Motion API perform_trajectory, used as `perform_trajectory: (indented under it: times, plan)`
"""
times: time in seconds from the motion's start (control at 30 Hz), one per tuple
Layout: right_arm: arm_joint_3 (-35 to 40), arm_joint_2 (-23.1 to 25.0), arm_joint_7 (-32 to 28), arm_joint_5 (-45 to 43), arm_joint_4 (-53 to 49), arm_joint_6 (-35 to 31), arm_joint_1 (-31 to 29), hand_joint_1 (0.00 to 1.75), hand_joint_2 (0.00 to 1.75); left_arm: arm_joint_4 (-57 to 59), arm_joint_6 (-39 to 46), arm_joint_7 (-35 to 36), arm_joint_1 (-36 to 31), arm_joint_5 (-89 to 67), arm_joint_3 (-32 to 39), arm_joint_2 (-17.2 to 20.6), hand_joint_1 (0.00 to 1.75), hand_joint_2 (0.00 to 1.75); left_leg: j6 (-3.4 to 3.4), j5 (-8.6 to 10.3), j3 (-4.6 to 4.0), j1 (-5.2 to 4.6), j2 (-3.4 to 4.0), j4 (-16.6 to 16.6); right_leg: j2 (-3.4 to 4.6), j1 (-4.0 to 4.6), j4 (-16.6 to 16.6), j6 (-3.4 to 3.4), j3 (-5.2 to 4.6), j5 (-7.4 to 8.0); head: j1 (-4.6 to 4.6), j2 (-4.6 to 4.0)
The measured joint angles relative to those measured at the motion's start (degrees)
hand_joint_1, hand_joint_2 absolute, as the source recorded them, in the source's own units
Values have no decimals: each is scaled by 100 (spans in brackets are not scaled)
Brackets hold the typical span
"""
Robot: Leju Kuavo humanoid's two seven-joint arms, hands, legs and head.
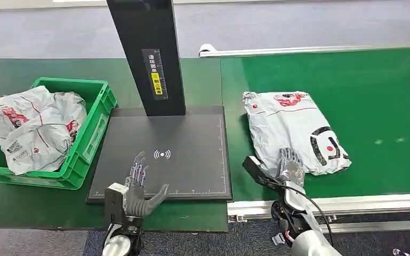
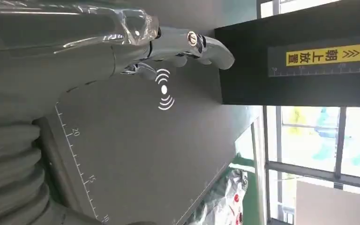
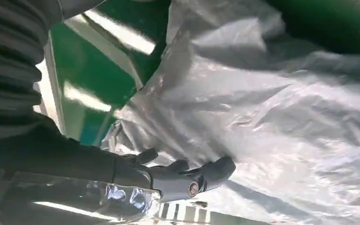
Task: Moved the parcel from conveyor to table for the left to box.
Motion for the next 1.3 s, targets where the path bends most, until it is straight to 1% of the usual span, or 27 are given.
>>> perform_trajectory:
  times: [0.03,0.13,0.4,0.6,0.7,0.73,0.77,0.83,0.87,0.9,0.93,1.0,1.07,1.17,1.3]
  plan:
    - [-20,4,96,2,15,-15,-1,175,175,0,7,7,-2,2,0,0,0,175,0,0,2,0,0,0,0,0,0,0,2,0,0,2]
    - [-83,15,232,-28,61,-48,16,175,175,0,18,29,-8,5,-4,0,0,175,0,0,6,0,0,0,-1,0,0,0,7,0,0,0]
    - [-326,50,-290,-361,96,-415,224,175,175,-2,22,55,-16,-6,-31,0,0,175,0,-1,6,0,-3,0,0,-1,0,0,6,0,0,0]
    - [-420,55,-378,-413,96,-391,234,175,175,-2,24,55,-16,-15,-48,-2,0,175,-1,-1,6,1,-3,-1,0,1,0,-1,4,-2,0,0]
    - [-477,61,-533,-551,96,-393,250,175,175,0,22,55,-17,-13,-50,0,0,175,-1,-1,6,0,-3,-1,0,0,0,0,5,-2,0,0]
    - [-516,70,-711,-709,96,-396,257,175,175,0,24,55,-17,-13,-50,0,0,175,-1,-1,5,0,-3,-1,0,0,0,0,6,-2,2,0]
    - [-591,90,-1042,-1000,92,-393,266,175,175,0,44,50,-17,-15,-50,0,0,175,-1,-1,5,0,-3,-1,0,0,0,0,6,-2,2,0]
    - [-797,175,-2034,-1871,-34,-307,347,175,175,-2,168,13,-15,-39,-46,2,0,175,-1,-1,2,0,2,-1,1,0,1,0,7,-1,2,0]
    - [-885,251,-2524,-2349,-221,-193,438,175,175,-6,247,-9,-10,-57,-42,9,0,175,-1,-1,3,0,3,-1,1,1,1,0,6,-1,2,0]
    - [-896,347,-2835,-2802,-572,-32,610,175,175,-32,334,-28,7,-81,-22,20,0,175,-1,-1,2,1,1,-1,1,1,1,0,5,-1,0,2]
    - [-857,437,-2915,-3134,-1003,136,840,175,175,-96,393,-44,46,-105,2,35,0,175,-1,-1,2,1,-4,-1,-1,2,1,-1,3,-3,0,0]
    - [-655,545,-2652,-3693,-2149,510,1301,175,175,-254,455,-57,149,-138,79,66,0,175,-3,-3,-4,2,-8,-3,-4,3,1,-2,-1,-7,-2,0]
    - [-418,571,-2428,-3868,-3025,633,1599,175,175,-393,457,-57,228,-144,159,100,0,175,-4,-4,-8,2,-7,-4,-3,4,2,-3,-7,-9,0,0]
    - [-219,560,-2373,-4017,-3800,627,1853,175,175,-500,448,-57,273,-188,219,133,0,175,-5,-5,-9,1,1,-5,-1,3,1,-3,-7,-9,0,0]
    - [-68,560,-2391,-4085,-4254,610,1998,175,175,-571,437,-57,294,-197,258,140,0,175,-4,-5,-8,0,-4,-4,-3,0,1,-1,-4,-7,2,0]
